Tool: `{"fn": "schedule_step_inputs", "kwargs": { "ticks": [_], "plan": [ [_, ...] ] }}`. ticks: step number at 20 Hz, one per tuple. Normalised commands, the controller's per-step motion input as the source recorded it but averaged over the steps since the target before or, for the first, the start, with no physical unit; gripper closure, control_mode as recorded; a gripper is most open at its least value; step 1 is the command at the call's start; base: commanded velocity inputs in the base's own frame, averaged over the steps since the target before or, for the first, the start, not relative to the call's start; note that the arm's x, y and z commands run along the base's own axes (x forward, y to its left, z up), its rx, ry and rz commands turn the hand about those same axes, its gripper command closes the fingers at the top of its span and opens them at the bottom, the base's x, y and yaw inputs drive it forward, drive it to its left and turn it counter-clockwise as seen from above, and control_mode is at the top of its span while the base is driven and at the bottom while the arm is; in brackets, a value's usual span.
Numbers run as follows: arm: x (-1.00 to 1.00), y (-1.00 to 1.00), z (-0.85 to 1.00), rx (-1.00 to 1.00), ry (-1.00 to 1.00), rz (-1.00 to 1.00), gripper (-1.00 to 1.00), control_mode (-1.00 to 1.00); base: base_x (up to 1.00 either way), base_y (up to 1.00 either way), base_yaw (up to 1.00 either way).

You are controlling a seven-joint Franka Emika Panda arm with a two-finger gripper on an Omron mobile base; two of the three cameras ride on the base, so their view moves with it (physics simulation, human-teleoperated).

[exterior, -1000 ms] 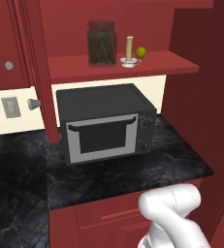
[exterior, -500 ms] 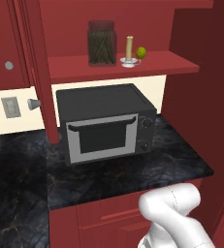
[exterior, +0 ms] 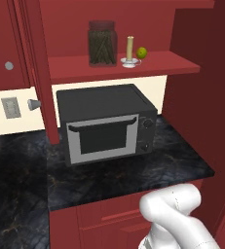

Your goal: Pick the jar and candle from the dining table and place them in the open cabinet. Close the cabinet after placing the objects.

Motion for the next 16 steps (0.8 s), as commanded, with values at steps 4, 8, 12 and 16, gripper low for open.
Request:
{"fn": "schedule_step_inputs", "kwargs": {
  "ticks": [4,8,12,16],
  "plan": [
    [0.23,-0.28,-0.10,-0.01,0.00,0.00,-1.00,-1.00,0.00,0.00,0.00],
    [0.22,-0.28,-0.08,-0.01,0.00,0.00,-1.00,-1.00,0.00,0.00,0.00],
    [0.36,-0.04,-0.03,-0.02,0.00,0.00,-1.00,-1.00,0.00,0.00,0.00],
    [0.36,0.00,-0.04,-0.04,0.00,0.00,-1.00,-1.00,0.00,0.00,0.00]
  ]
}}
